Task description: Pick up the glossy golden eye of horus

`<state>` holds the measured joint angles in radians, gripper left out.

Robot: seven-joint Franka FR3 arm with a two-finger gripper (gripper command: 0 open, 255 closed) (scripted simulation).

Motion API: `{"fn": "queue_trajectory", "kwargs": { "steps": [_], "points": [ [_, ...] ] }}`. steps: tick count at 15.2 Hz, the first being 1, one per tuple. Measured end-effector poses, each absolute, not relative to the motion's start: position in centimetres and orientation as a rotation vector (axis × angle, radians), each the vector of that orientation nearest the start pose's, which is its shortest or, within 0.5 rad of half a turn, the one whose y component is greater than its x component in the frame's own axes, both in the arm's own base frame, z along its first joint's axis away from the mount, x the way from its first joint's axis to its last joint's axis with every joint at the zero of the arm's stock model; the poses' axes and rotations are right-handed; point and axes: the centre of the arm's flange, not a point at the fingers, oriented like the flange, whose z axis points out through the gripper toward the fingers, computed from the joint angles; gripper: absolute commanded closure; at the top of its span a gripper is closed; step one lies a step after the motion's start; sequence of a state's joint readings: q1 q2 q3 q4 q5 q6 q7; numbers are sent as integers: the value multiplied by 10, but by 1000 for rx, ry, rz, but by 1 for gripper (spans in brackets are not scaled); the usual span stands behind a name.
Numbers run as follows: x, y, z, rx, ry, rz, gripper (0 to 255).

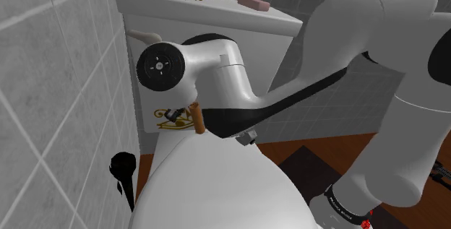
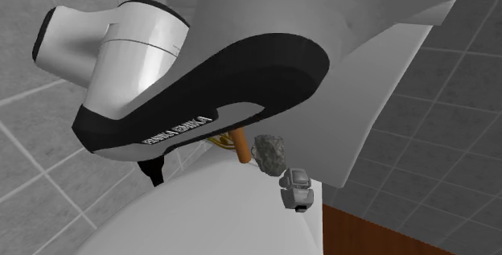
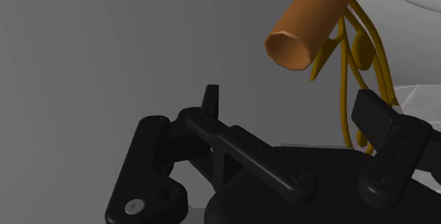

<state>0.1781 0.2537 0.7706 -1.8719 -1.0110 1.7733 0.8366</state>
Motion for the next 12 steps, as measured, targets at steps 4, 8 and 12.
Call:
{"fn": "queue_trajectory", "kwargs": {
  "steps": [4, 8, 12],
  "points": [
    [430, 453, 386, 2276, 607, 646, 0],
    [431, 457, 366, 2269, 610, 652, 0],
    [431, 456, 353, 2268, 610, 653, 255]
  ]
}}
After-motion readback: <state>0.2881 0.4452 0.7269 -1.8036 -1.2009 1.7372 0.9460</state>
